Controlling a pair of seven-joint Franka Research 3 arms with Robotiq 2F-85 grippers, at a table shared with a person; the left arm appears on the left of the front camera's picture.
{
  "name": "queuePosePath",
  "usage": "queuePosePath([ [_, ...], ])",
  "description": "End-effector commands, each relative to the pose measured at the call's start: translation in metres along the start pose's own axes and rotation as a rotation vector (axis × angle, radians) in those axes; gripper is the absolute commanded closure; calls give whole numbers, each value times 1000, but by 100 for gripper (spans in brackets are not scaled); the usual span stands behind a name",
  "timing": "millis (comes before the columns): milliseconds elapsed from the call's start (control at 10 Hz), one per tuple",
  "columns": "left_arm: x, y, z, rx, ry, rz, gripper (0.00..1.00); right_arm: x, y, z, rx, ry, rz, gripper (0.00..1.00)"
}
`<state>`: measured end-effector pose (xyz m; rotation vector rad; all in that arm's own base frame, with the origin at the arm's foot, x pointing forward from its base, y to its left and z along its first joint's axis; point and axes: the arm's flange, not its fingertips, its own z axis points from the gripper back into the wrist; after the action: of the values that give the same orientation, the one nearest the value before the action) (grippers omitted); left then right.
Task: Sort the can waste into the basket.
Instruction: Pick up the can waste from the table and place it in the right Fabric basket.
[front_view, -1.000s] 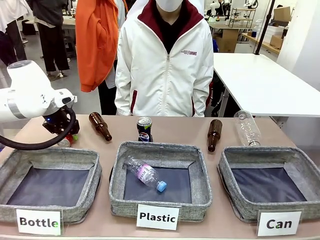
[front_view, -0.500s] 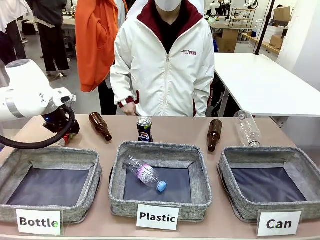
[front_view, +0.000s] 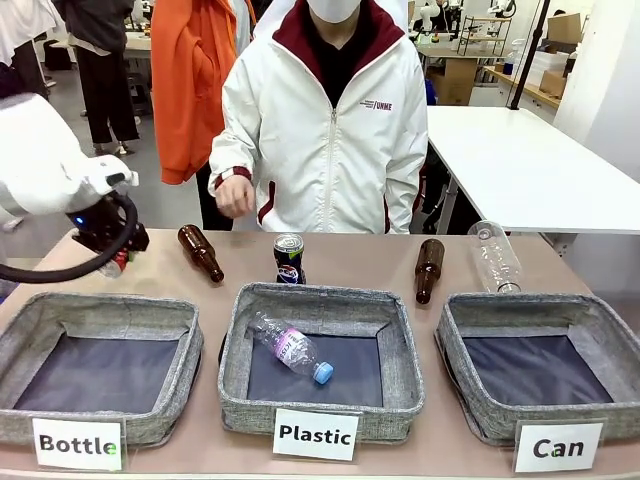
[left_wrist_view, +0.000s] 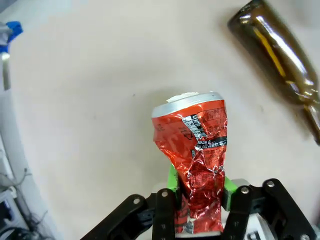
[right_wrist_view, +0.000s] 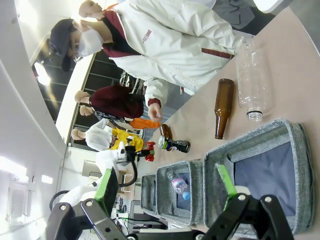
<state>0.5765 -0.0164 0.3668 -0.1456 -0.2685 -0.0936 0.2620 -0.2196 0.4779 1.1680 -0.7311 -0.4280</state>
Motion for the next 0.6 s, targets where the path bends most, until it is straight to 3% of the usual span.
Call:
queuePosePath([
  [0, -41, 7, 101, -32, 16, 15, 100, 3, 0, -1, 22, -15, 27, 0],
  [200, -98, 22, 181, -131, 67, -36, 100, 3, 0, -1, 22, -15, 27, 0],
  [300, -140, 30, 213, -202, 79, -145, 100, 3, 0, -1, 22, -15, 27, 0],
  [500, -219, 49, 257, -233, 18, -394, 100, 3, 0, -1, 22, -15, 27, 0],
])
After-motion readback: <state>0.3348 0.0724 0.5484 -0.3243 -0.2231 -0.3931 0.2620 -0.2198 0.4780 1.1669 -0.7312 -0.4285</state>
